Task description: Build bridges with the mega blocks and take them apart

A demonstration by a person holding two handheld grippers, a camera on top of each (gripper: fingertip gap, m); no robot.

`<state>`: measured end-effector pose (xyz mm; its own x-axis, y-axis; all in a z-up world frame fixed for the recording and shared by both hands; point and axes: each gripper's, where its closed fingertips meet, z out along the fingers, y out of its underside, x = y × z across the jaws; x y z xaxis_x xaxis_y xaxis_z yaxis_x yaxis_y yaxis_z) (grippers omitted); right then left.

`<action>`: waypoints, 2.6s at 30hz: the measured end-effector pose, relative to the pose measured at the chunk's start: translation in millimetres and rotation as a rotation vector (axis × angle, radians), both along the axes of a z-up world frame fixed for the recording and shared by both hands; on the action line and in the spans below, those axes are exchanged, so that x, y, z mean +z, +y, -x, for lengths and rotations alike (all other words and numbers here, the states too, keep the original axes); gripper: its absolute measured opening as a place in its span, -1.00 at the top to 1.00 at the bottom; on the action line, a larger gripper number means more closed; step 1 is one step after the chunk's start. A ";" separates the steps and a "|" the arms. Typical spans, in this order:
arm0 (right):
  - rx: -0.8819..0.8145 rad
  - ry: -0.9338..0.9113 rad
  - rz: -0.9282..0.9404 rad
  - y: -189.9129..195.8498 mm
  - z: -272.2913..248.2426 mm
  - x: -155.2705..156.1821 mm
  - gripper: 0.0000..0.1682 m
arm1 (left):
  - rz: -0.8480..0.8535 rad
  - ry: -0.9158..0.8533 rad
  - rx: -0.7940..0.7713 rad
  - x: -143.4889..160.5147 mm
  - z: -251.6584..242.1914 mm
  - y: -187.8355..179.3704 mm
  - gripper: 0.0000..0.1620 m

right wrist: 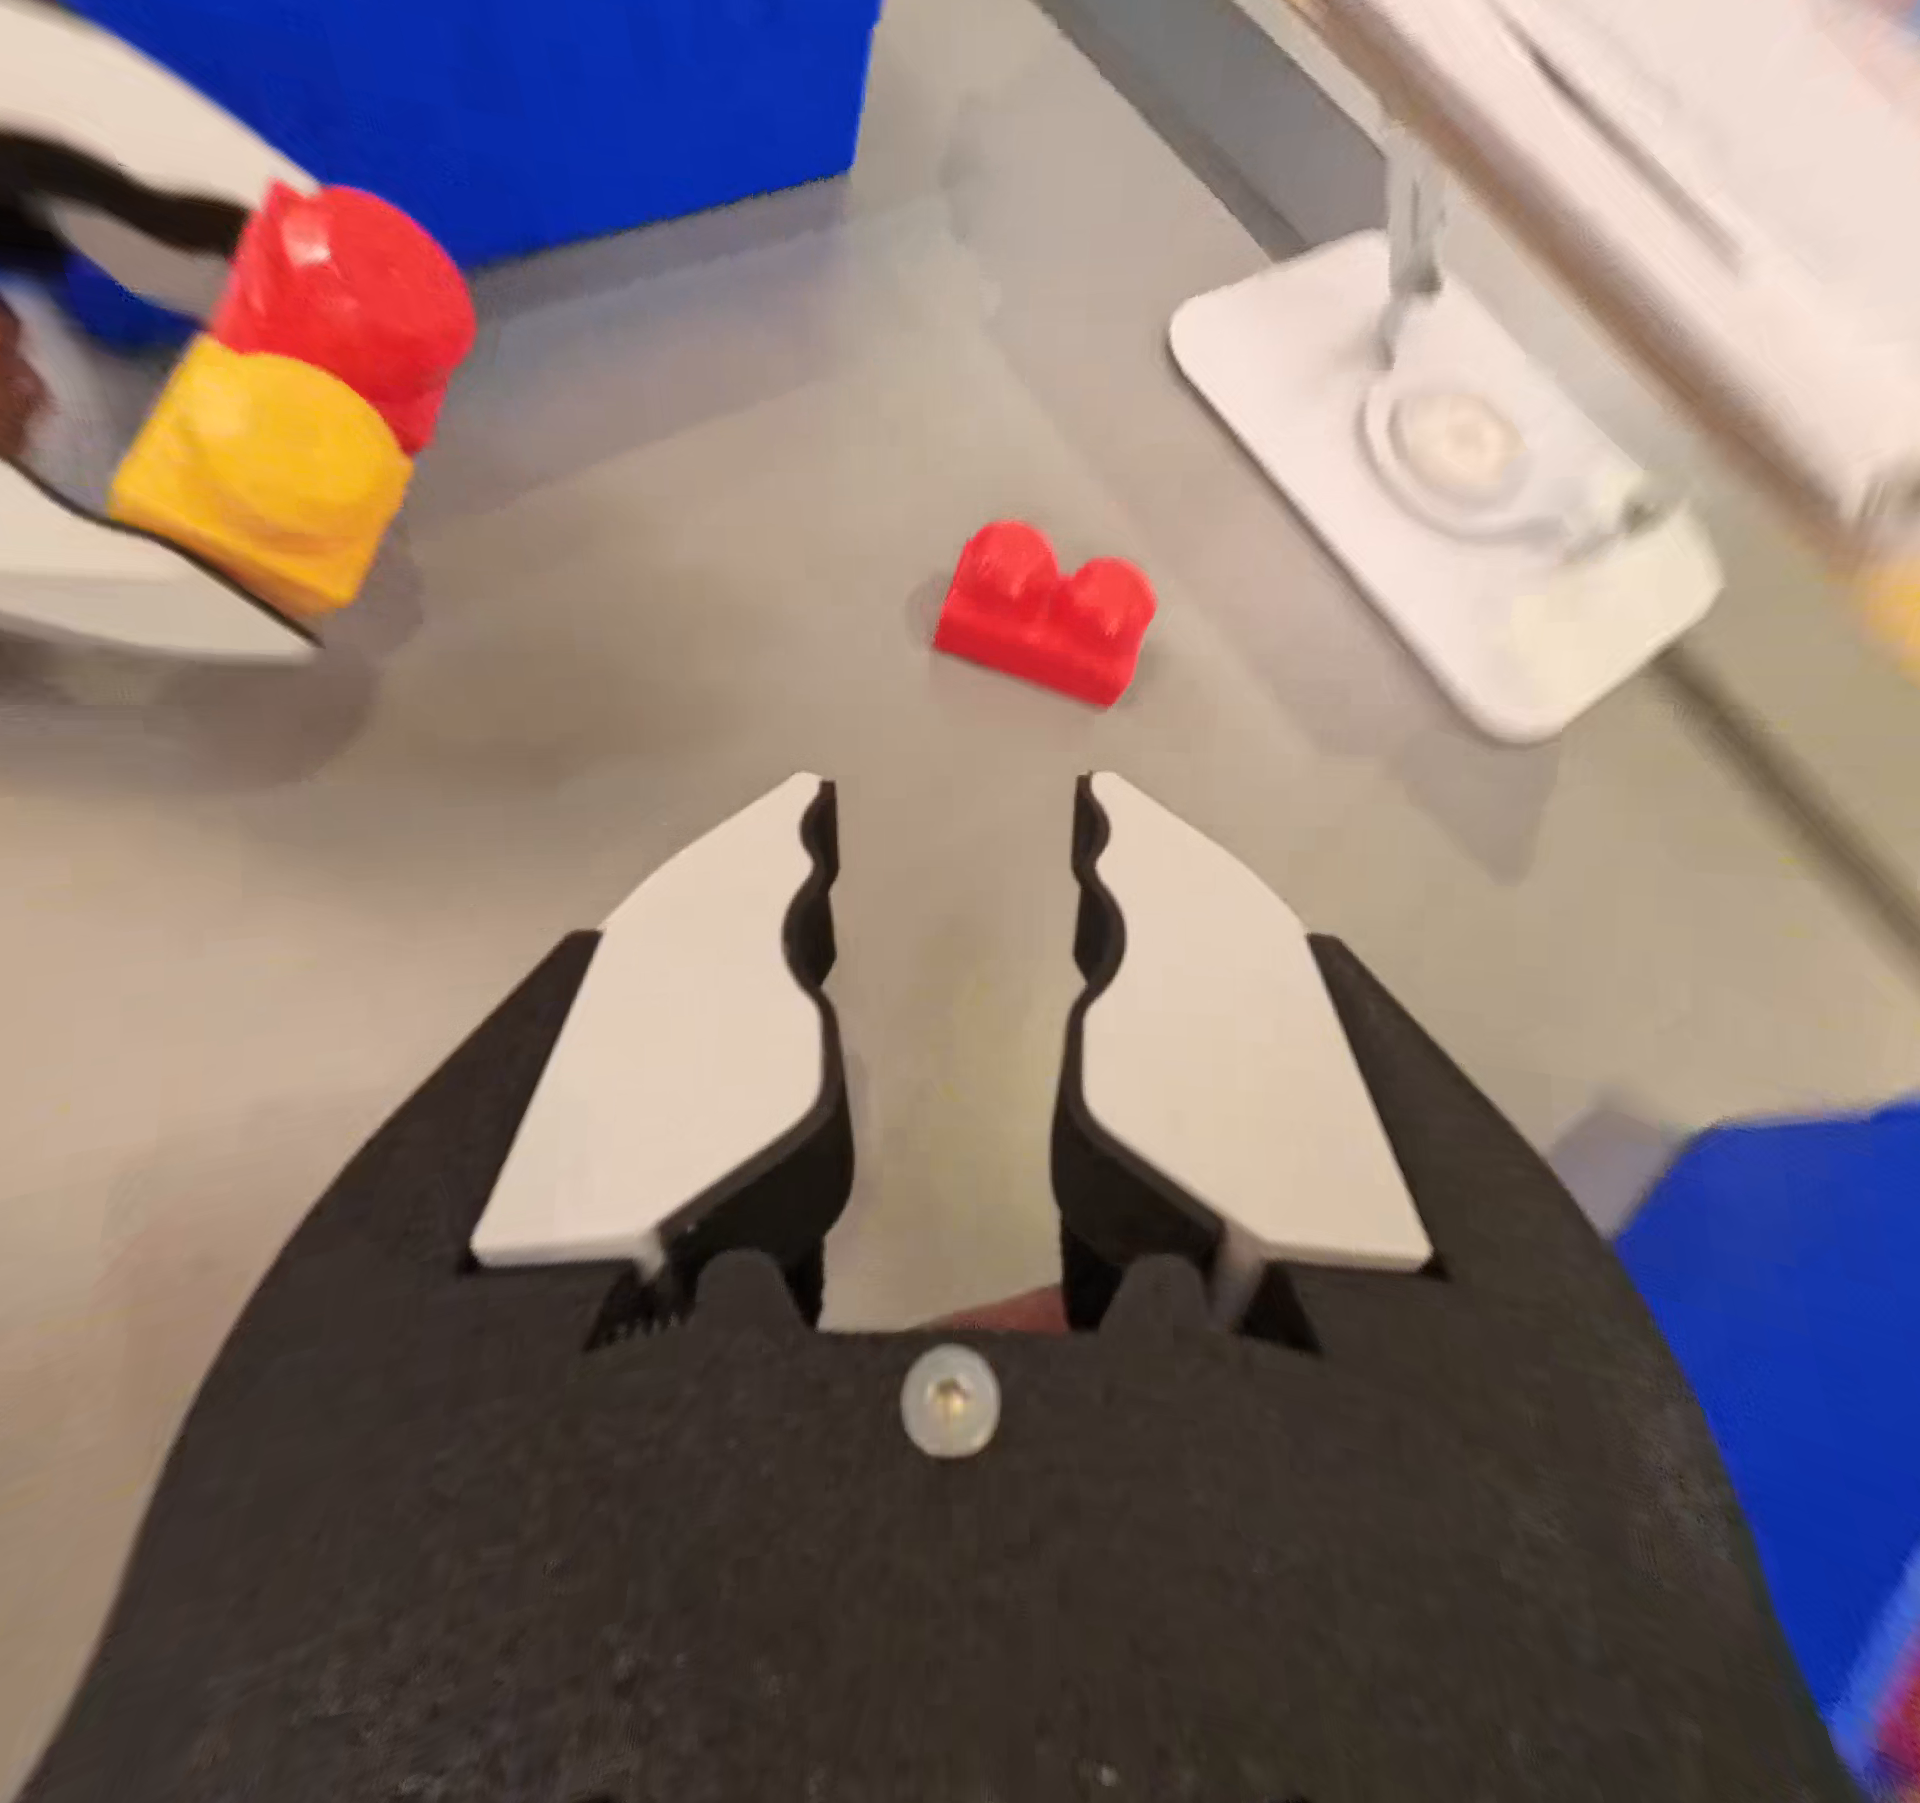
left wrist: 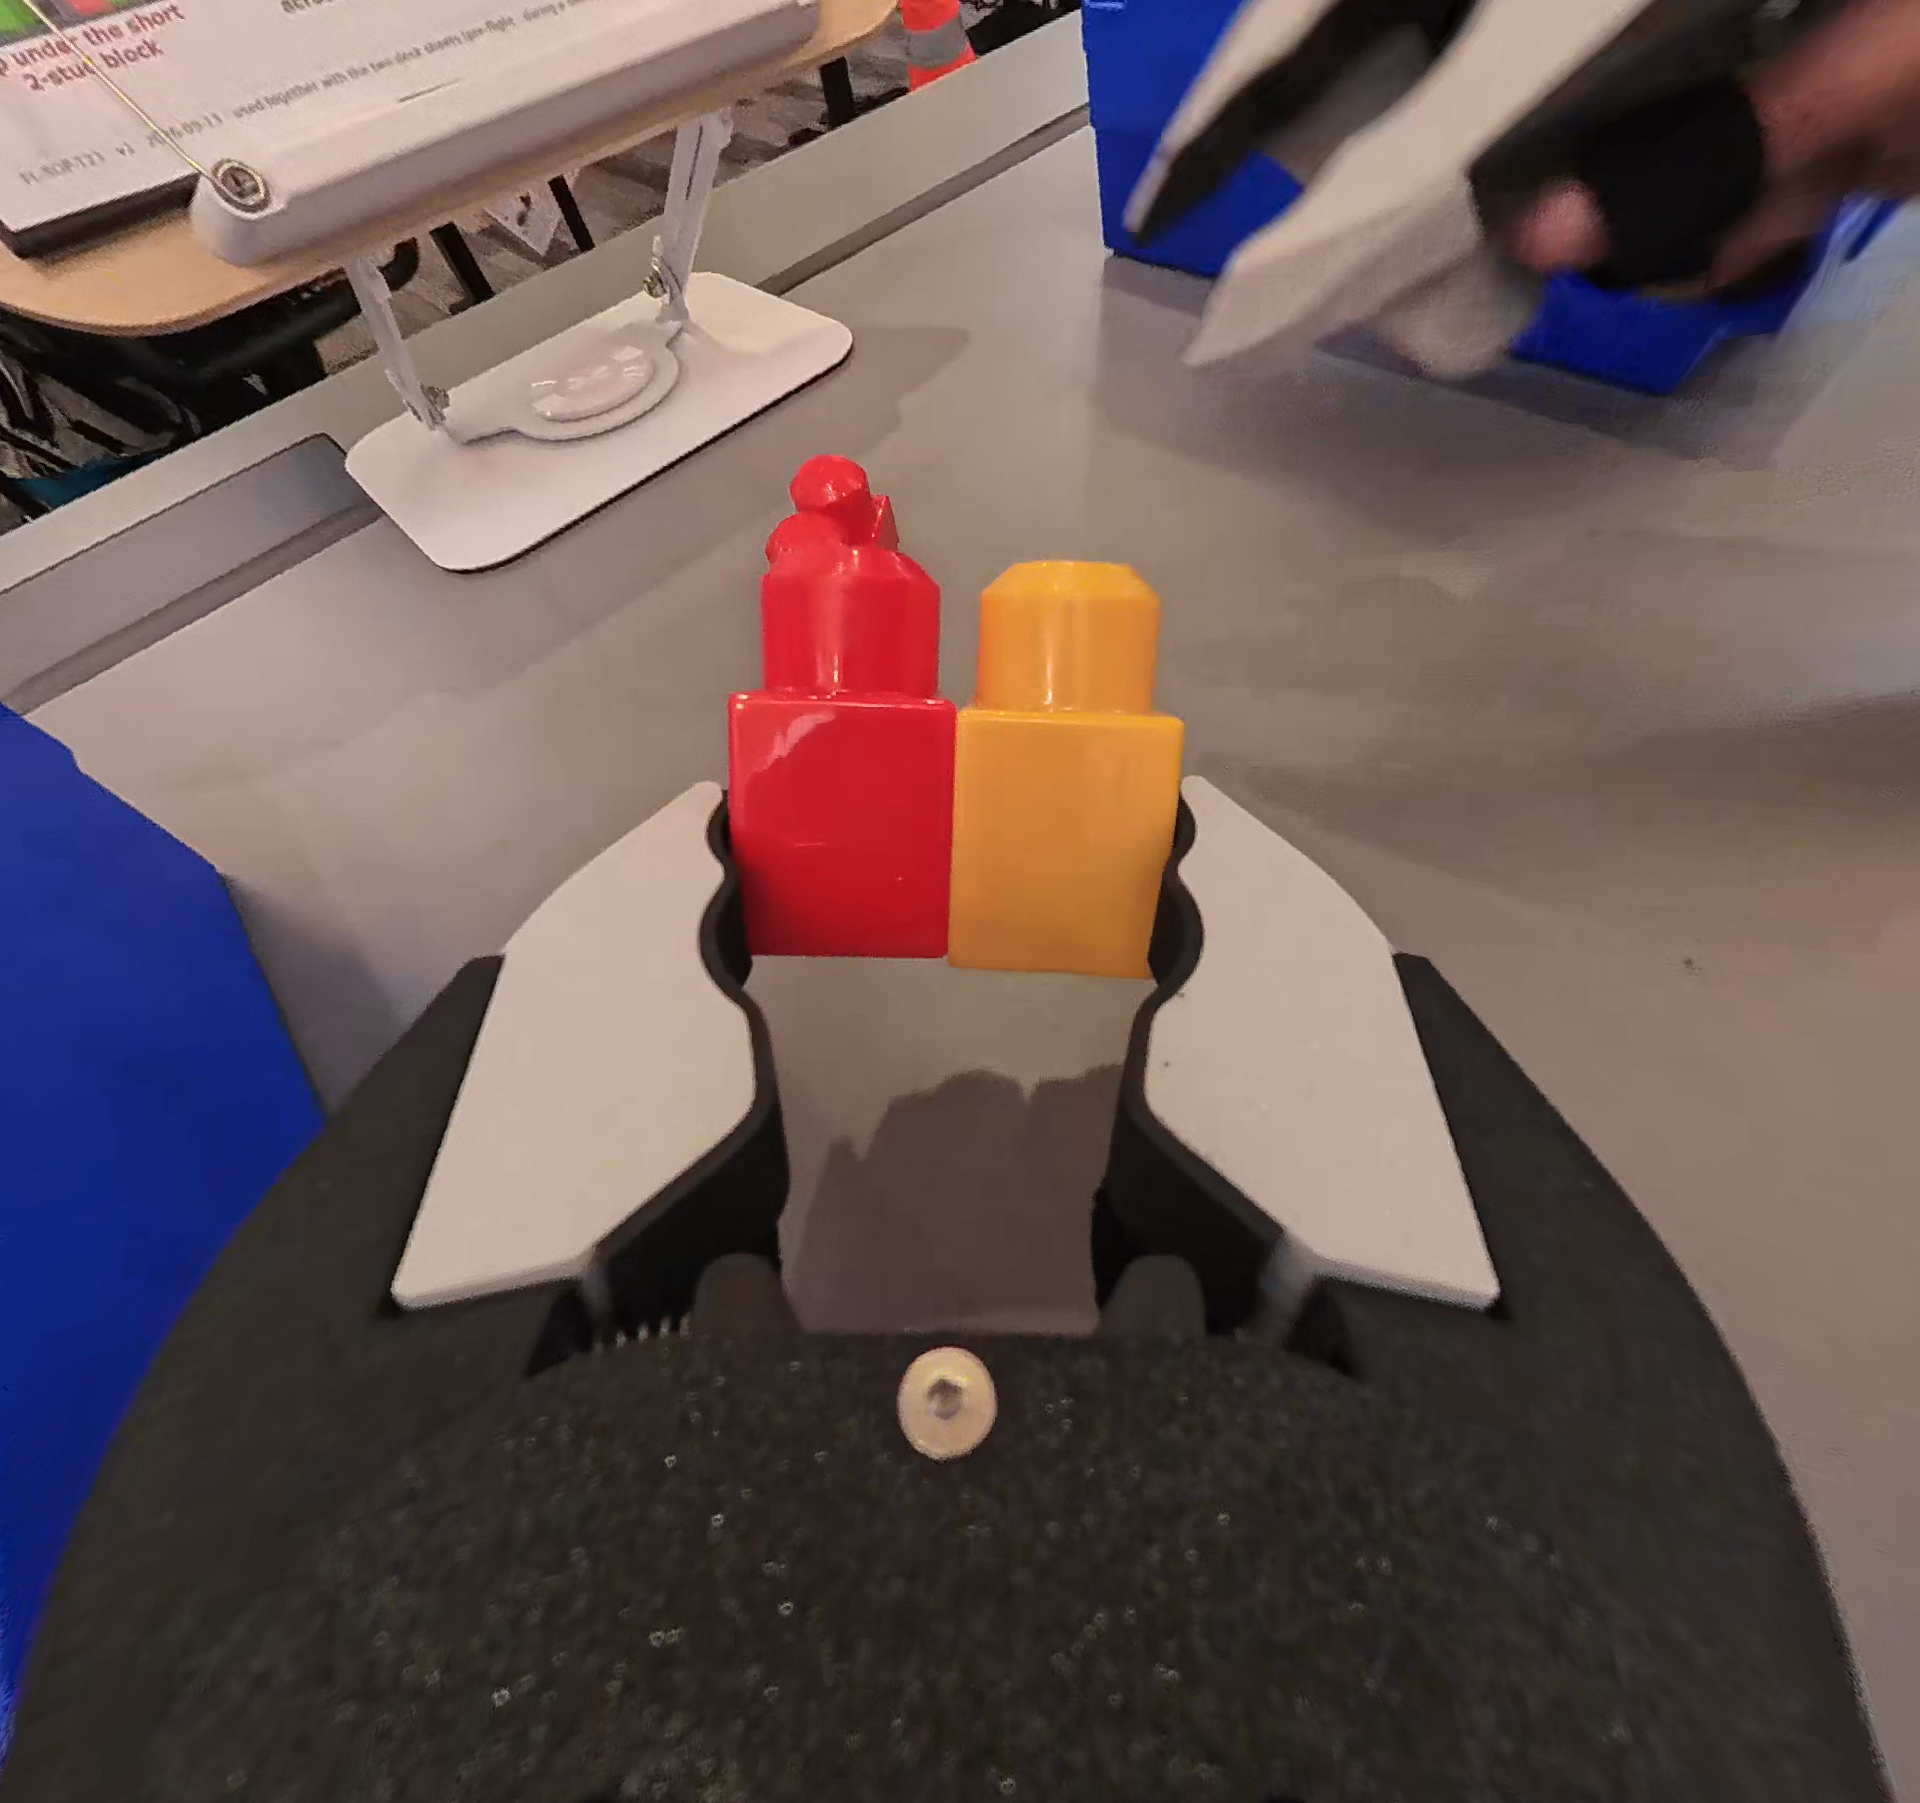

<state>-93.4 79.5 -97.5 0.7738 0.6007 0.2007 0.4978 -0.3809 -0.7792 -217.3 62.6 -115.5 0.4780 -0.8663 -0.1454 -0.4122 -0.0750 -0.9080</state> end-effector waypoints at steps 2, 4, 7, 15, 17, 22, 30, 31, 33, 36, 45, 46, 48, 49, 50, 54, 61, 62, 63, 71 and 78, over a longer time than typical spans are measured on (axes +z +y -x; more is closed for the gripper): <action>0.180 -0.219 0.023 19.4 4.6 -2.8 0.46 | 0.011 0.002 -0.002 -3.1 0.3 -2.2 0.07; 0.325 -0.386 0.063 41.7 7.6 -9.9 0.43 | 0.027 -0.006 -0.012 -4.7 -0.7 -5.0 0.07; 0.497 -0.583 0.165 73.9 5.5 -35.2 0.42 | 0.046 -0.011 -0.024 -7.6 -2.3 -8.2 0.07; 0.752 -0.781 0.277 106.5 17.6 -79.3 0.45 | 0.064 -0.004 -0.032 -12.0 -0.2 -6.2 0.07; 0.789 -0.786 0.303 106.0 22.2 -86.4 0.48 | 0.087 -0.014 -0.036 -13.1 0.8 -6.0 0.07; 0.746 -0.662 0.370 103.3 29.7 -76.7 0.58 | 0.084 -0.009 -0.047 -14.0 -2.1 -7.8 0.07; 0.348 0.115 0.229 33.5 31.0 40.3 0.58 | -0.021 0.025 -0.069 -3.6 -8.5 -15.1 0.07; 0.283 0.243 0.224 19.9 26.8 47.5 0.58 | -0.044 0.030 -0.081 -1.4 -10.0 -16.7 0.07; 0.191 0.519 0.265 -8.5 19.0 54.6 0.58 | -0.099 0.060 -0.105 1.0 -13.2 -19.9 0.07; 0.136 0.773 0.355 -42.4 14.2 49.2 0.59 | -0.245 0.161 -0.114 1.0 -17.4 -19.7 0.07; 0.091 0.666 0.365 -56.8 39.7 22.0 0.59 | -0.565 0.390 -0.180 -0.7 -49.7 -17.9 0.07; 0.105 0.641 0.335 -55.9 40.9 20.5 0.59 | -0.570 0.400 -0.192 -1.8 -52.4 -18.3 0.07; 0.111 0.622 0.323 -54.9 40.9 15.7 0.59 | -0.578 0.421 -0.203 -3.6 -55.6 -17.3 0.07; 0.118 0.621 0.315 -54.2 41.6 13.4 0.59 | -0.577 0.427 -0.205 -4.1 -56.4 -16.6 0.07; 0.122 0.622 0.323 -54.4 42.9 10.0 0.59 | -0.577 0.424 -0.209 -4.1 -57.4 -16.9 0.07; 0.117 0.629 0.351 -53.1 44.1 -3.2 0.59 | -0.588 0.435 -0.204 -8.0 -57.7 -16.7 0.07; 0.150 0.668 0.392 -51.7 51.4 -11.3 0.59 | -0.679 0.460 -0.172 -11.3 -57.1 -16.2 0.07; 0.161 0.700 0.406 -51.9 52.8 -10.9 0.59 | -0.662 0.445 -0.171 -10.7 -57.1 -16.0 0.07; 0.174 0.744 0.419 -52.2 54.6 -9.5 0.59 | -0.633 0.424 -0.177 -10.1 -57.3 -16.8 0.07; 0.175 0.794 0.445 -49.6 57.6 -18.7 0.59 | -0.514 0.339 -0.225 -16.8 -61.5 -21.6 0.08; 0.177 0.856 0.435 -48.1 60.7 -16.0 0.59 | -0.483 0.301 -0.227 -12.0 -61.7 -23.2 0.09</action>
